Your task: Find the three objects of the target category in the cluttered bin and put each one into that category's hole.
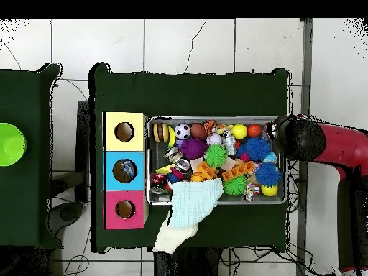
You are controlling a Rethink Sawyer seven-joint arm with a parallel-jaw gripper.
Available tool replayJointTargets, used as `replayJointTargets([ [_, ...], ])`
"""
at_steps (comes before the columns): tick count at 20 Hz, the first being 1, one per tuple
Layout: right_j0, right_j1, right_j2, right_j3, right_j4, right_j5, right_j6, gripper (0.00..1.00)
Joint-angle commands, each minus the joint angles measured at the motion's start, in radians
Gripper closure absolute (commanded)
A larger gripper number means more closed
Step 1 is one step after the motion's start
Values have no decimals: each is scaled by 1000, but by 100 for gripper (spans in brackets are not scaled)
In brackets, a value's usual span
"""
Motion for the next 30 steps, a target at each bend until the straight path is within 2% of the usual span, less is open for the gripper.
replayJointTargets([
  [1, -65, 205, 37, 5, -22, 10, -125, 0],
  [4, -81, 215, 51, 8, -11, 22, -132, 0],
  [15, -102, 182, 62, 36, -5, 43, -135, 0],
  [20, -108, 278, 86, -45, -77, -65, -194, 0],
  [23, -108, 309, 103, -63, -56, -54, -189, 0],
  [25, -96, 256, 98, -14, -38, -35, -154, 0],
  [27, -82, 137, 86, 78, -16, -16, -106, 0],
  [30, -49, 5, 71, 144, 13, 33, -65, 0],
])
